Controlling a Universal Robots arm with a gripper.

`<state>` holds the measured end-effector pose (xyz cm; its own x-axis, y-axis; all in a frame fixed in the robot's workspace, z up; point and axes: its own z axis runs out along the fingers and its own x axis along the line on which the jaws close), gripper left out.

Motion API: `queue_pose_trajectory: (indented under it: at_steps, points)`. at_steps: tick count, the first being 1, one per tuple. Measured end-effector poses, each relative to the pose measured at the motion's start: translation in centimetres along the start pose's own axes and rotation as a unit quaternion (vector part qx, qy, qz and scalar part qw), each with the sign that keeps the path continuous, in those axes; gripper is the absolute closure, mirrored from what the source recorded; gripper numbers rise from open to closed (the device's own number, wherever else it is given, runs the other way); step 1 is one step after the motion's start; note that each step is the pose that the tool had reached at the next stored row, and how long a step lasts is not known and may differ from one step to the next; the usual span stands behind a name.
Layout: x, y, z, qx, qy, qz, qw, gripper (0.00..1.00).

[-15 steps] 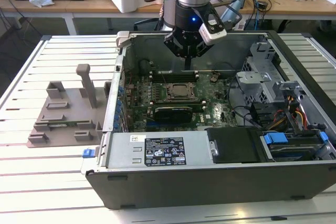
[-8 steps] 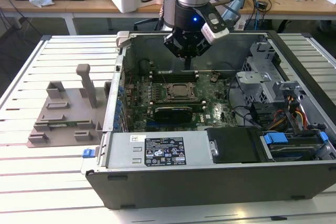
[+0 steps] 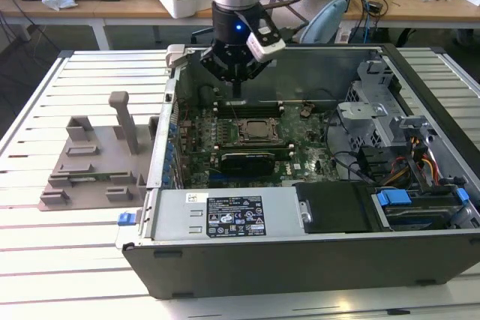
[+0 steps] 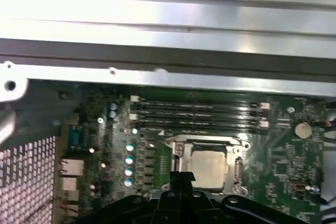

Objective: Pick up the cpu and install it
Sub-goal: 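Install the first cpu locking lever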

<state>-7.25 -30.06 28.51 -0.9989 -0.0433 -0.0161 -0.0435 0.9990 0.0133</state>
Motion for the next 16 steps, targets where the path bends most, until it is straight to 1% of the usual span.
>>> queue_pose_trajectory:
  at_steps: [4, 6, 7, 8, 10, 11, 12, 13, 14, 16]
  points:
    - [1.62, 0.83, 0.42, 0.0, 0.0, 0.0, 1.0, 0.89]
    - [2.85, 1.55, 0.78, 0.0001, 0.0, 0.0, 1.0, 0.89]
    - [3.11, 1.81, 0.96, 0.0002, 0.0001, 0.0, 1.0, 0.89]
    - [3.18, 2.03, 1.36, 0.0001, -0.0001, 0.0, 1.0, 0.89]
    - [3.12, 2.2, 1.94, 0.0001, 0.0001, 0.0, 1.0, 0.89]
    - [2.83, 2.24, 2.07, 0.0002, 0.0003, 0.0, 1.0, 0.89]
    - [2.35, 2.26, 2.13, 0.0001, 0.0005, 0.0, 1.0, 0.89]
    - [1.36, 2.27, 2.2, 0.0001, 0.0016, 0.0, 1.0, 0.89]
    - [0.63, 2.25, 2.26, 0.0, 0.0028, 0.0, 1.0, 0.89]
    - [-0.99, 2.2, 2.37, -0.0002, 0.0069, 0.0, 1.0, 0.89]
